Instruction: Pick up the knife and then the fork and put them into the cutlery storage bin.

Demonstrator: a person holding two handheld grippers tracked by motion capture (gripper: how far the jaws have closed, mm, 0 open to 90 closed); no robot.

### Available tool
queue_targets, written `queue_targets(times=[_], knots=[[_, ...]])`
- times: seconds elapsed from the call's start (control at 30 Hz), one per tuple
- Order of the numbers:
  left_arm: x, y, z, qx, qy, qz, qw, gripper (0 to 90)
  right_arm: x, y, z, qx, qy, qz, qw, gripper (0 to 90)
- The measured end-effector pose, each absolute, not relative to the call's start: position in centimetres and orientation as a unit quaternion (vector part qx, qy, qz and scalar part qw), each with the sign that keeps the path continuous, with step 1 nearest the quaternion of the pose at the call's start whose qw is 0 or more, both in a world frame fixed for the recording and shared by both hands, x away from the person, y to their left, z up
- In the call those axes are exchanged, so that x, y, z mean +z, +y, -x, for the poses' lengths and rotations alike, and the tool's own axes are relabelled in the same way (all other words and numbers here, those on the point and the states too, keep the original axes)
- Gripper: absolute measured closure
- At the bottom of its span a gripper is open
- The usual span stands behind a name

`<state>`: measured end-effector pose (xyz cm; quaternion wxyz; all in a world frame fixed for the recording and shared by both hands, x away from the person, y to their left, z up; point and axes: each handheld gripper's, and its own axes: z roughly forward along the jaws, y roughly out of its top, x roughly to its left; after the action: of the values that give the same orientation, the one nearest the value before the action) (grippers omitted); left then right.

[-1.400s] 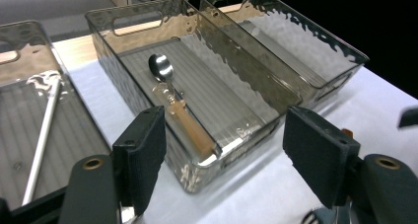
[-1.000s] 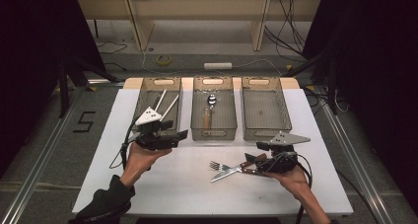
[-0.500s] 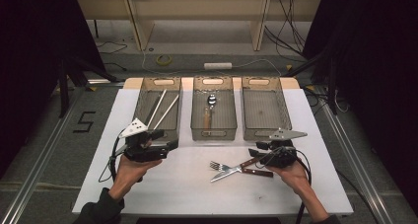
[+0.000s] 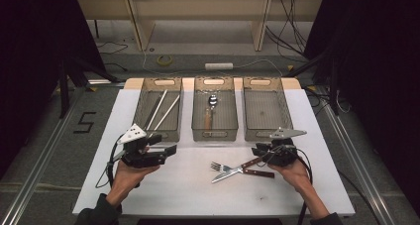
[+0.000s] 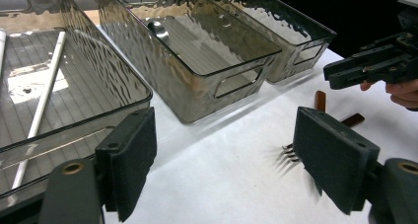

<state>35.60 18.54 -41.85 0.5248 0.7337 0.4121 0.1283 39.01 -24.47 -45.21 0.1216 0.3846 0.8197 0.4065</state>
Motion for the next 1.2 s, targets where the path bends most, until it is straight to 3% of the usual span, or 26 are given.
queue_targets(times=[0.53,0.93,1.2], knots=[[-42.0,18.4,-34.1,0.135,0.405,-0.729,0.535,24.0,-47.0,-24.5,-40.9,0.345,0.844,-0.393,0.122,85.9],[-42.2,18.7,-33.8,0.139,0.407,-0.727,0.535,24.0,-47.8,-24.8,-41.5,0.302,0.856,-0.406,0.107,90.0],[-42.3,18.6,-33.7,0.140,0.404,-0.732,0.531,24.0,-47.3,-24.8,-39.5,0.274,0.866,-0.408,0.096,90.0]])
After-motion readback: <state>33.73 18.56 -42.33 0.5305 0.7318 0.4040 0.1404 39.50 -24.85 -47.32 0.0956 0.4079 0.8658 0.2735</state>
